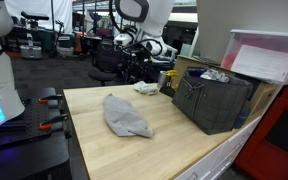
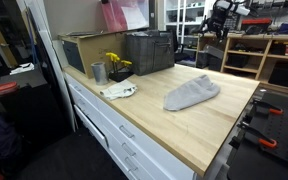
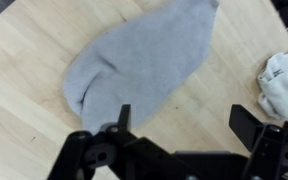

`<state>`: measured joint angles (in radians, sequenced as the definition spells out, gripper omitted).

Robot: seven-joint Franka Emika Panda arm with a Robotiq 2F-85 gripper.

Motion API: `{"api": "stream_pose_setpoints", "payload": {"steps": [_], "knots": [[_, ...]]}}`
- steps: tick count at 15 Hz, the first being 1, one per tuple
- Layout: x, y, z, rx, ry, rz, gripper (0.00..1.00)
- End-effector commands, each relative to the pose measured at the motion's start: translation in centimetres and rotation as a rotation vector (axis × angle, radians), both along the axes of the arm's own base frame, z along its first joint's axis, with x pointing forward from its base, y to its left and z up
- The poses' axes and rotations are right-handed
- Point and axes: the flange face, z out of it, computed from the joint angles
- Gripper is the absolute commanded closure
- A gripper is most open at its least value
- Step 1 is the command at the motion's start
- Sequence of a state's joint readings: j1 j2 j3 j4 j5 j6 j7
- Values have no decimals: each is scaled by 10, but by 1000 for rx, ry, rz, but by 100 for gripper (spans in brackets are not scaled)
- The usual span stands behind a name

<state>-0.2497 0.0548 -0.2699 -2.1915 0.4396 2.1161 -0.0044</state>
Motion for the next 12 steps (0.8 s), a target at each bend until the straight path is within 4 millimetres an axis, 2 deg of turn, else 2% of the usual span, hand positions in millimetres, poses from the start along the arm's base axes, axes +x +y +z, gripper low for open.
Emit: {"api": "stream_pose_setpoints", "payload": {"steps": [1,4,6,8,12], "knots": [[25,-1,-48,-138,72,-71,0],[37,-6,-89,-214,140,-112,0],[41,-17,-113,-251,187,-135,0],[43,-34,-137,-284,236,-166,0],[48,-70,-168,-287,297,-238,0]]}}
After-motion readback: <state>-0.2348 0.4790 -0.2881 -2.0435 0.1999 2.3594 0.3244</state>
